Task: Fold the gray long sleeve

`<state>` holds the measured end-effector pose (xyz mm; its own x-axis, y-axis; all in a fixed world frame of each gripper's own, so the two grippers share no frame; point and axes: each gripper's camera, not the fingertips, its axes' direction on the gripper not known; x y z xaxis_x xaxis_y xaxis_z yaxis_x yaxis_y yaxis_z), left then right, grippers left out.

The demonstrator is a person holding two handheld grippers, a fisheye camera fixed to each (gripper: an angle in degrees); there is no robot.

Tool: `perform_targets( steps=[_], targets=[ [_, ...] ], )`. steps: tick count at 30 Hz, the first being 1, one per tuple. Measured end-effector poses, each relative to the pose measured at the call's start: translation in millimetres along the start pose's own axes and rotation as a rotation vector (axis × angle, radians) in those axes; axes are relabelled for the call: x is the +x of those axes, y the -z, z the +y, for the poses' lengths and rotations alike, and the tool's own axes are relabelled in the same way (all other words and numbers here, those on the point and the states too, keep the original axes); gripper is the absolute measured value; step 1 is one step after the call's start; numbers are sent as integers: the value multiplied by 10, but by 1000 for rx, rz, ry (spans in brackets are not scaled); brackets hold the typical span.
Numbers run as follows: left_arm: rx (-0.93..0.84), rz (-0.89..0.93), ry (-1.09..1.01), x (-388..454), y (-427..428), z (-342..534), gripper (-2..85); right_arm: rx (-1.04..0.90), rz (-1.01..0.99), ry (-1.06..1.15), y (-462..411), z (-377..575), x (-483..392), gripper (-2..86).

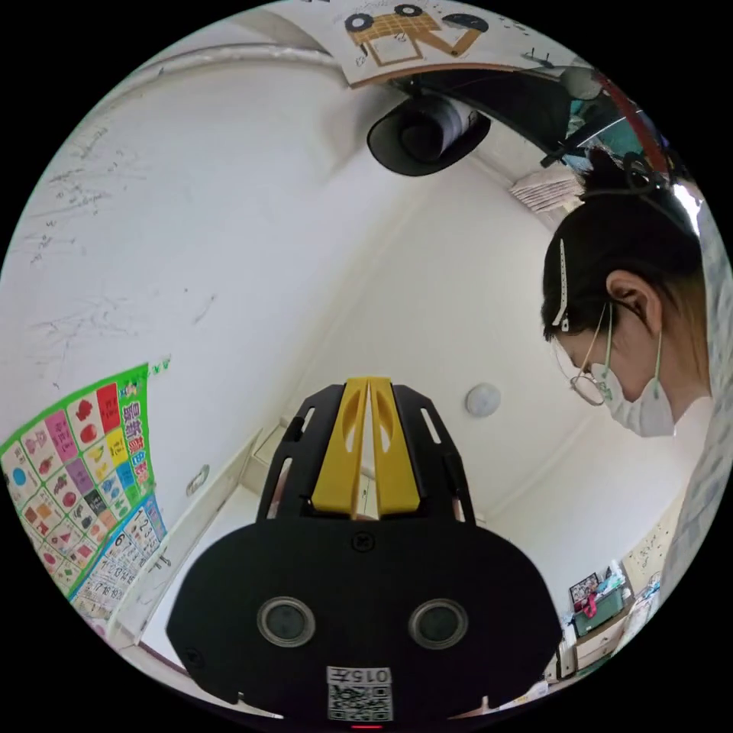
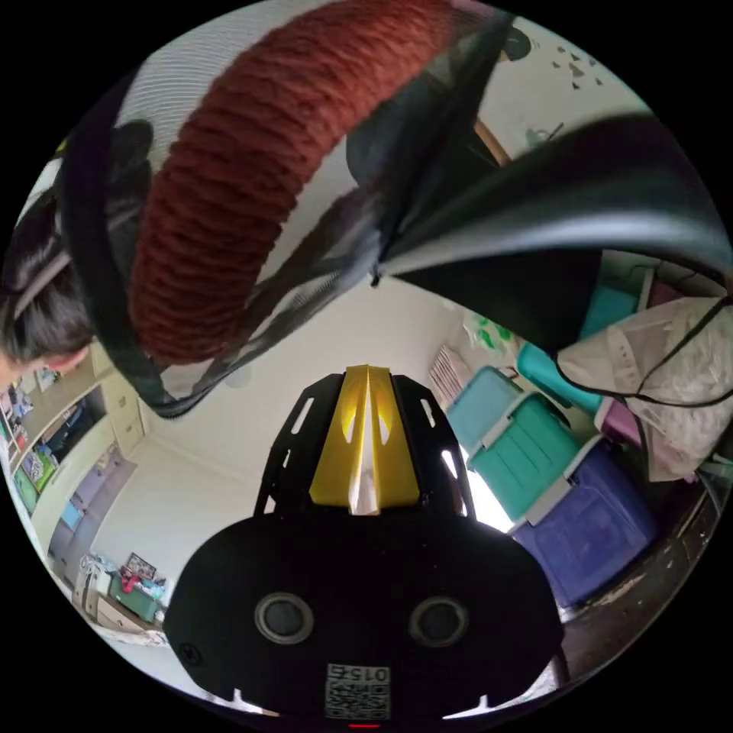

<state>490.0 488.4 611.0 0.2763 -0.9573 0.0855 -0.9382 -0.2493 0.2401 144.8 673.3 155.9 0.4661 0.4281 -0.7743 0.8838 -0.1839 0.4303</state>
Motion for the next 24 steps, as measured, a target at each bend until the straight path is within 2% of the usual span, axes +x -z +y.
perform_targets(
  steps=[2, 7, 24],
  targets=[
    [63, -4, 4, 36, 220, -155, -8, 90, -56, -29, 235, -163, -114, -7],
    [126, -11, 31, 56, 502, -305, -8, 162, -103, 21, 577, -268, -364, -7],
    [183, 82, -10, 187, 796, -510, -9, 129, -150, -79, 1048, -358, -255, -7]
  ],
)
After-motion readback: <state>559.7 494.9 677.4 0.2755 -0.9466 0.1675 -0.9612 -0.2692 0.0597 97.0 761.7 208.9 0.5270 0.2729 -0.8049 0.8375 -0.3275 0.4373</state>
